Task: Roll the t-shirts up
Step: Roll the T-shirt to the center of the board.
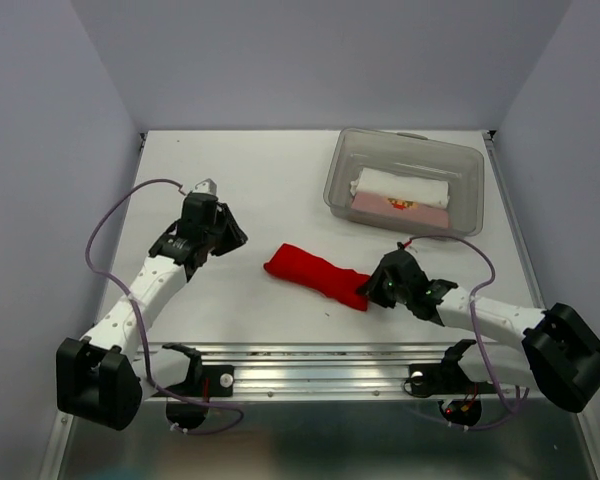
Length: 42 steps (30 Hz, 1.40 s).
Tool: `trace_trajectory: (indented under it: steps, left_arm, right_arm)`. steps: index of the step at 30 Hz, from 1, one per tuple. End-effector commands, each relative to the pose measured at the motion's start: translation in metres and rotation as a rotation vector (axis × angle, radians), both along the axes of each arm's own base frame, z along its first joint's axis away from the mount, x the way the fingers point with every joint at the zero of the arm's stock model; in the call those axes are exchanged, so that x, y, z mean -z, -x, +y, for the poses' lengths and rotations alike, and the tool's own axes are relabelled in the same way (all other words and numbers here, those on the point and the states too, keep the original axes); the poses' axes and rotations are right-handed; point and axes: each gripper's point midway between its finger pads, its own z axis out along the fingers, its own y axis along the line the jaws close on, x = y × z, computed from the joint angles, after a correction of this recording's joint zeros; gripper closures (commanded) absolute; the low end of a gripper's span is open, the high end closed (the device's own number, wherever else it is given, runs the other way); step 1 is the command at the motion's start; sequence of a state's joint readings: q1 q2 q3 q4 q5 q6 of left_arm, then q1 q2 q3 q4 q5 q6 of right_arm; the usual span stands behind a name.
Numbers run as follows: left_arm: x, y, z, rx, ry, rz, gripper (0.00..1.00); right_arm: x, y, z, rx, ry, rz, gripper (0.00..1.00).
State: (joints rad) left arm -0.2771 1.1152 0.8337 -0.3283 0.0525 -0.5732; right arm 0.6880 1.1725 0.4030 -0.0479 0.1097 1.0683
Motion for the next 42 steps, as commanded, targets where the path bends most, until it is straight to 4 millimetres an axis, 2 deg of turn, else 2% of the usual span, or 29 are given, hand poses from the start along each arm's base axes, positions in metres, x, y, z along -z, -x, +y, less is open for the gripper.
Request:
trace_trajectory:
  steps: [1, 3, 4, 8, 12, 16, 19, 24, 29, 31, 36, 42]
  left_arm:
    - [-0.007, 0.006, -0.037, 0.103, 0.052, -0.033, 0.52]
    - [-0.002, 0.010, -0.056, 0.152, 0.088, -0.023, 0.37]
    - [0.002, 0.012, -0.061, 0.165, 0.100, -0.013, 0.33]
    - [0.024, 0.017, -0.071, 0.180, 0.126, 0.075, 0.26]
    - [0.035, 0.026, -0.076, 0.168, 0.181, 0.102, 0.13]
    - [0.046, 0.035, -0.079, 0.118, 0.257, 0.140, 0.12]
    - [0.053, 0.034, -0.082, 0.095, 0.290, 0.145, 0.13]
    - [0.077, 0.036, -0.085, 0.073, 0.283, 0.220, 0.15]
    - [0.087, 0.040, -0.087, 0.048, 0.318, 0.225, 0.16]
    - [0.097, 0.042, -0.086, 0.043, 0.304, 0.252, 0.18]
    - [0.106, 0.033, -0.086, 0.032, 0.283, 0.253, 0.24]
    - [0.121, 0.025, -0.091, 0.036, 0.276, 0.256, 0.27]
  right_arm:
    - [0.031, 0.026, -0.051, -0.044, 0.275, 0.107, 0.99]
    - [0.029, 0.027, -0.054, -0.067, 0.304, 0.106, 0.99]
    - [0.029, 0.028, -0.056, -0.071, 0.316, 0.108, 0.99]
    - [0.029, 0.028, -0.056, -0.083, 0.322, 0.115, 0.99]
    - [0.030, 0.028, -0.055, -0.088, 0.324, 0.119, 0.99]
    - [0.031, 0.028, -0.053, -0.096, 0.327, 0.128, 0.99]
    - [0.034, 0.029, -0.054, -0.096, 0.331, 0.136, 0.99]
    - [0.038, 0.032, -0.054, -0.103, 0.332, 0.155, 0.99]
    - [0.042, 0.036, -0.056, -0.103, 0.334, 0.168, 0.99]
    - [0.043, 0.037, -0.057, -0.100, 0.339, 0.172, 0.99]
    - [0.044, 0.035, -0.056, -0.099, 0.342, 0.172, 0.99]
    - [0.049, 0.038, -0.057, -0.105, 0.353, 0.191, 0.99]
